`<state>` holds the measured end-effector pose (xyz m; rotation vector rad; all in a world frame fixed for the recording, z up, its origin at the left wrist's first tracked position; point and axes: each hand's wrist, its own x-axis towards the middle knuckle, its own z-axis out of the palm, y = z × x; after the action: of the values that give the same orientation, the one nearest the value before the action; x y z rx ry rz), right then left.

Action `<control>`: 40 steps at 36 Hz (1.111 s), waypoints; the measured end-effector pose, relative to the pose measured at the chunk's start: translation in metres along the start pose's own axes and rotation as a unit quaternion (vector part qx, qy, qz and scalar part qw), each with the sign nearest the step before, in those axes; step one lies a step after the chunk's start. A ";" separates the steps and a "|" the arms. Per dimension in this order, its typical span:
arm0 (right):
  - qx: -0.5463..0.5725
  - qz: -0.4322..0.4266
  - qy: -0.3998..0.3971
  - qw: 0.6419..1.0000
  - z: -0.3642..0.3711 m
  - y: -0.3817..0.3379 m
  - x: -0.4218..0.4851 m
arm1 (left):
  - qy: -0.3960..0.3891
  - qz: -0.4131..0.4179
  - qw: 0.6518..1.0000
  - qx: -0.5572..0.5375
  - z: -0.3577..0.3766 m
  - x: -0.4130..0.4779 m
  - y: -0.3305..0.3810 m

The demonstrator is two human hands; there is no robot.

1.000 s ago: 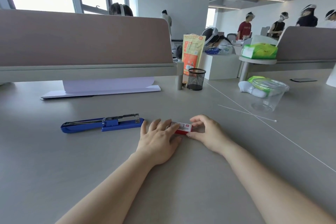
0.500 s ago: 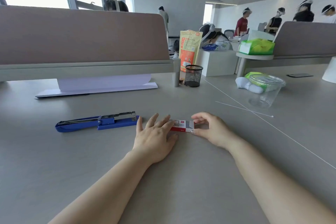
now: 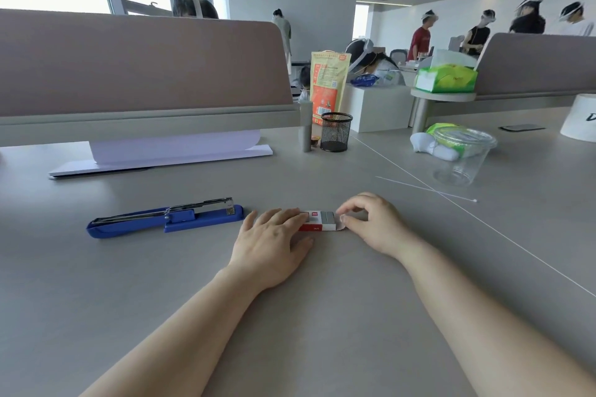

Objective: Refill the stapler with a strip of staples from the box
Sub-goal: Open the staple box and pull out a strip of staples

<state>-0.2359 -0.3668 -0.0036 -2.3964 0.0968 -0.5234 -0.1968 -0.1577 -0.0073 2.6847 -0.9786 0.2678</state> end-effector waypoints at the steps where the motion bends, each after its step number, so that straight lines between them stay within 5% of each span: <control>1: -0.004 0.003 0.001 1.000 0.000 0.001 0.000 | 0.005 0.003 1.000 -0.001 0.000 0.000 0.000; 40: 0.006 0.042 -0.076 0.996 0.012 -0.007 0.017 | 0.008 0.001 1.000 -0.027 0.001 0.001 0.000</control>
<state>-0.2159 -0.3576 -0.0009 -2.4006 0.1260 -0.3001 -0.1958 -0.1581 -0.0084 2.6288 -0.9689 0.2600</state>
